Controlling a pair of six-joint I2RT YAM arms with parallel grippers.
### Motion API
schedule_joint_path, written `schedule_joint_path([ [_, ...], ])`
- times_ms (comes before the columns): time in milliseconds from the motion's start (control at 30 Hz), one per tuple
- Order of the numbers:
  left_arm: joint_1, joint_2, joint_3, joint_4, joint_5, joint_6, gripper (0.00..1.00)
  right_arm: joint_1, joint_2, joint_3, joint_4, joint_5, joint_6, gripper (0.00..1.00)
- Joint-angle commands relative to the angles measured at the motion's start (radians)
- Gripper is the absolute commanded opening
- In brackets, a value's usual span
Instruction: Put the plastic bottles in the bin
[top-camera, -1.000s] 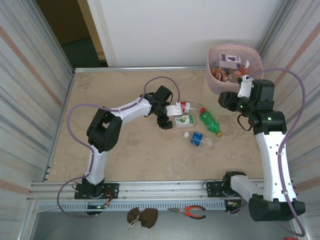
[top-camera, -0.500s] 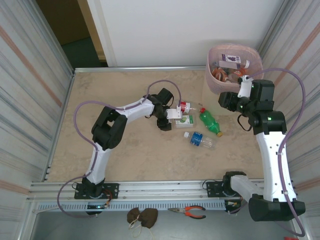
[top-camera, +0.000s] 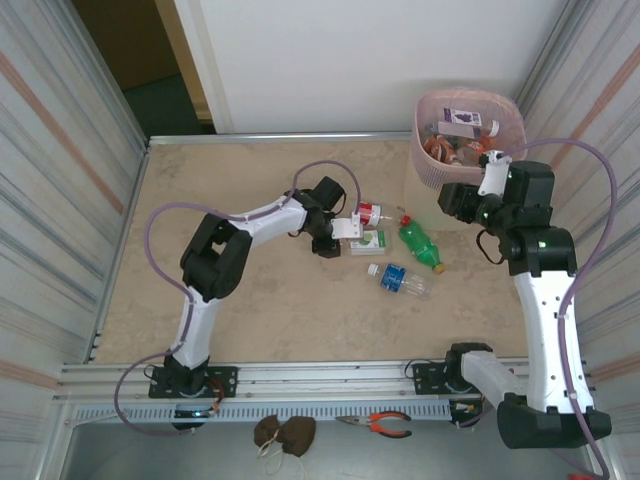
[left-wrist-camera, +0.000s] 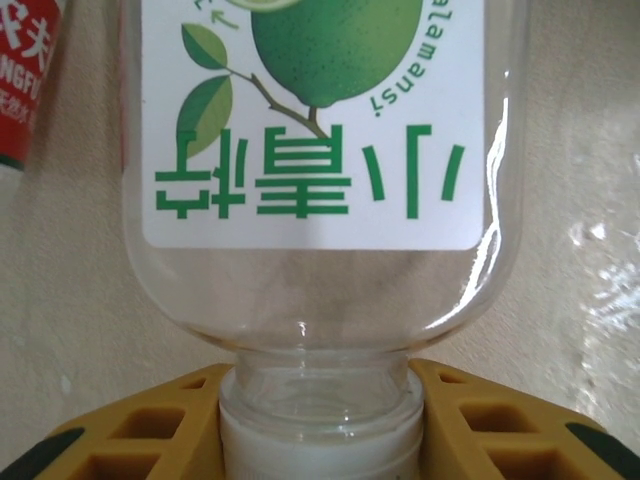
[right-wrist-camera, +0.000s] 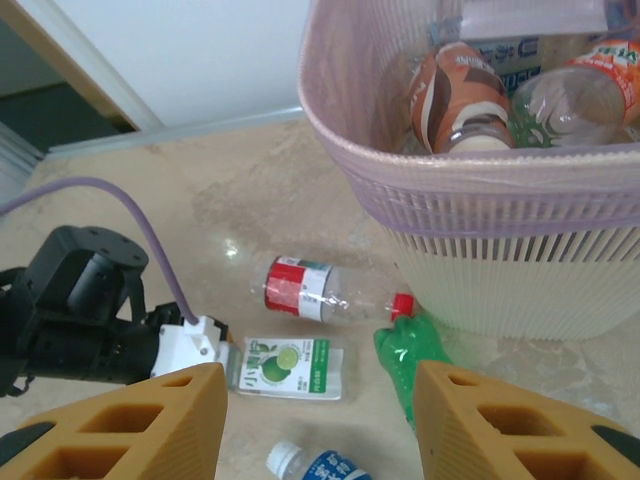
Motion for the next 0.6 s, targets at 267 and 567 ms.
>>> schedule_joint_path([
  [267,0.011,-0.3,-0.16,0.088,0.027,-0.124,0.36,0.008,-0.024,-0.002,0.079,-0.114,0.139,0.58],
  [567,0.013,-0.481,-0.249,0.255,0.096,-0.32,0.36,0.008,-0.042,-0.089,0.199,-0.252,0.294,0.66],
])
